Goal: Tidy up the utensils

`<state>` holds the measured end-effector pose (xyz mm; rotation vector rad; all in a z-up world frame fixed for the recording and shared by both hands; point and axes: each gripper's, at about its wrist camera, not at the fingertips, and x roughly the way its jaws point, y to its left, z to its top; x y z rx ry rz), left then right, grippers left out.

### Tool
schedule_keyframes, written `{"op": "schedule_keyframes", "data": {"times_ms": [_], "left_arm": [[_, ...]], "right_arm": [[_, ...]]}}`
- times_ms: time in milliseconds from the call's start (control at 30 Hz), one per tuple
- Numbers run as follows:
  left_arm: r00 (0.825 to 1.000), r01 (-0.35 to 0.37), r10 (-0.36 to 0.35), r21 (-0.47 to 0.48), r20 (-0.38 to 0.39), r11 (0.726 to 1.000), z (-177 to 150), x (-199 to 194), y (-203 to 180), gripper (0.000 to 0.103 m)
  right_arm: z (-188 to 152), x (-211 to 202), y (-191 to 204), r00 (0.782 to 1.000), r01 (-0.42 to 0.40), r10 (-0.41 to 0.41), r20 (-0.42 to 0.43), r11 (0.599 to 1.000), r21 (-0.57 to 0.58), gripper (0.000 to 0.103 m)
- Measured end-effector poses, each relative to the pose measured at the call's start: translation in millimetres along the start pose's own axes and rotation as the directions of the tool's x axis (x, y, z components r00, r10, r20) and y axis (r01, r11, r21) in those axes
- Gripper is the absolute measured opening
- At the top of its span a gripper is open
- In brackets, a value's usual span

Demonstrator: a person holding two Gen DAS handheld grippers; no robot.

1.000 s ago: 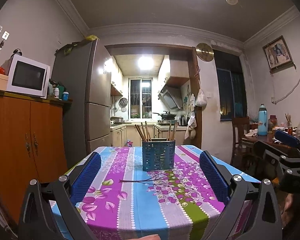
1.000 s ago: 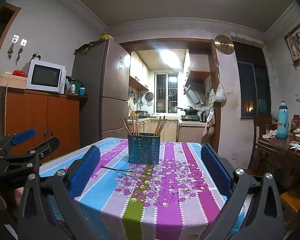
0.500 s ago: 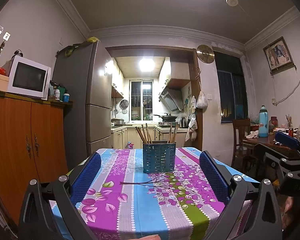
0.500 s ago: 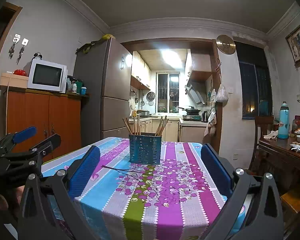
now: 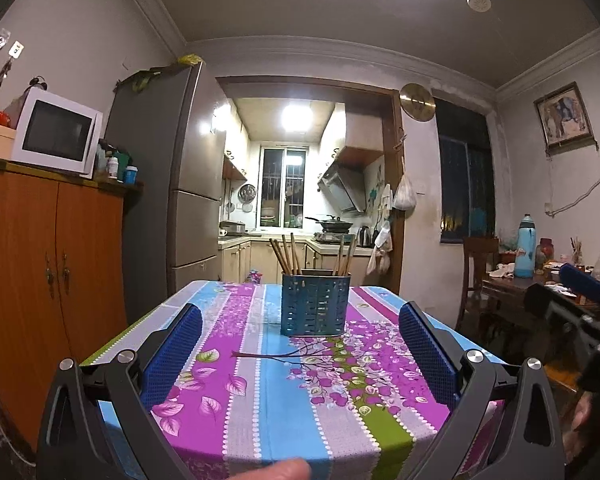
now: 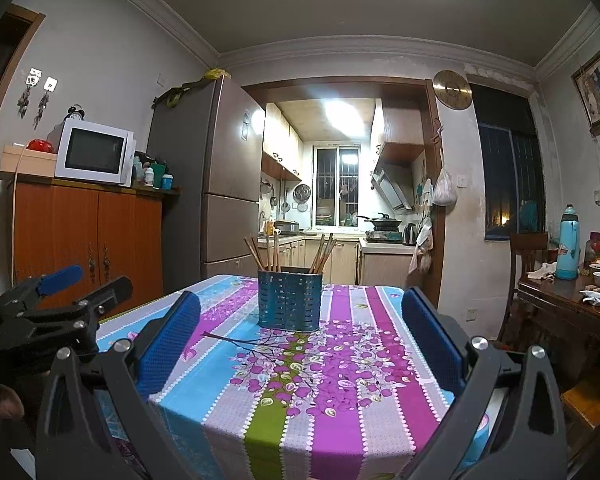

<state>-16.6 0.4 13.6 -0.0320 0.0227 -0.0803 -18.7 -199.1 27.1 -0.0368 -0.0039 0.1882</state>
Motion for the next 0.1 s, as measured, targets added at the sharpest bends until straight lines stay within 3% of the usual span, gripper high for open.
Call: {"op": "schedule_keyframes", "data": {"times_ms": [100], "left_arm": [[1.0, -0.005, 0.005, 0.004, 0.001, 1.0, -1.0, 0.9, -0.8, 0.098]], "right_arm": [[-0.6, 1.6, -2.2, 1.0, 0.003, -0.003, 0.001, 1.0, 0.001, 0.098]]}}
